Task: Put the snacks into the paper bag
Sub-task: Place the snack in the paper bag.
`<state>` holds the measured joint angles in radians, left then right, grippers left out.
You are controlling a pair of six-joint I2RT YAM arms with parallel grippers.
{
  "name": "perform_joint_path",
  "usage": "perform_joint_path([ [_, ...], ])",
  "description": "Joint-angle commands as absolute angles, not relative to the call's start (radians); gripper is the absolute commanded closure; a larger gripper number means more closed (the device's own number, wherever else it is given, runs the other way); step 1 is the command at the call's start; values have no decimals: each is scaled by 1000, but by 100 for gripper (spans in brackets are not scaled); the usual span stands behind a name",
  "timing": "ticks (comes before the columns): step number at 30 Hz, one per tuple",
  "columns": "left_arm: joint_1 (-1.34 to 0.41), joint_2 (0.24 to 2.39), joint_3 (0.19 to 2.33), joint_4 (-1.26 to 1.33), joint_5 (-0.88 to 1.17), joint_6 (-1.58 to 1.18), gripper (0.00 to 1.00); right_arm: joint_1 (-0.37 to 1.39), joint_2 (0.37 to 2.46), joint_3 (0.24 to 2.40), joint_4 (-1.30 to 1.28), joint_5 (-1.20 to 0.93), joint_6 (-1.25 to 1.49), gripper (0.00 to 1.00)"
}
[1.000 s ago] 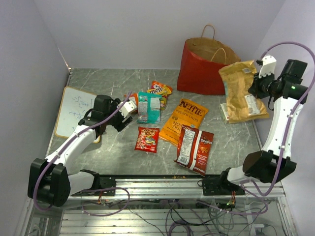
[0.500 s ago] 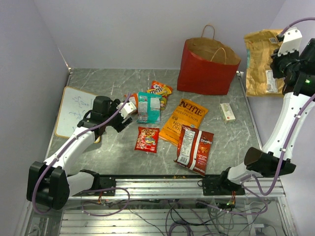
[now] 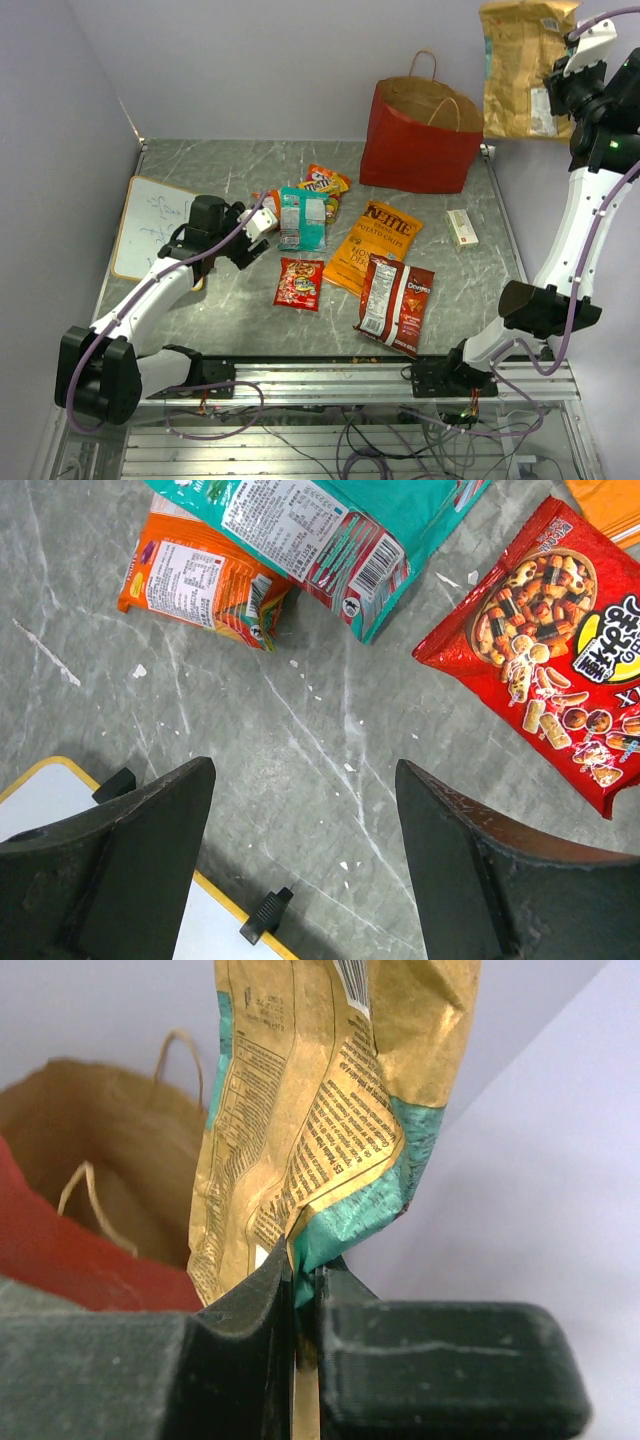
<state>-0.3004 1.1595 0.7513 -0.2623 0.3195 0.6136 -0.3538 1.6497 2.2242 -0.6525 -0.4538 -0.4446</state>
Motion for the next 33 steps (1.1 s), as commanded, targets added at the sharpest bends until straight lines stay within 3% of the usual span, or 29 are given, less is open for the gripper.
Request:
perform_joint_path([
  [1, -310, 1177, 741, -230, 347, 629, 16, -322, 1711, 2327, -428, -483, -379, 100],
  [12, -310, 1177, 738, -234, 334, 638, 16, -170, 1868, 2396, -374, -434, -471, 100],
  [21, -310, 1176, 736, -234, 346, 640, 16, -156, 1769, 2142, -425, -443, -714, 100],
  [33, -310, 1164, 727, -232, 354, 645, 16, -154, 1715, 2032, -629, -476, -826, 100],
])
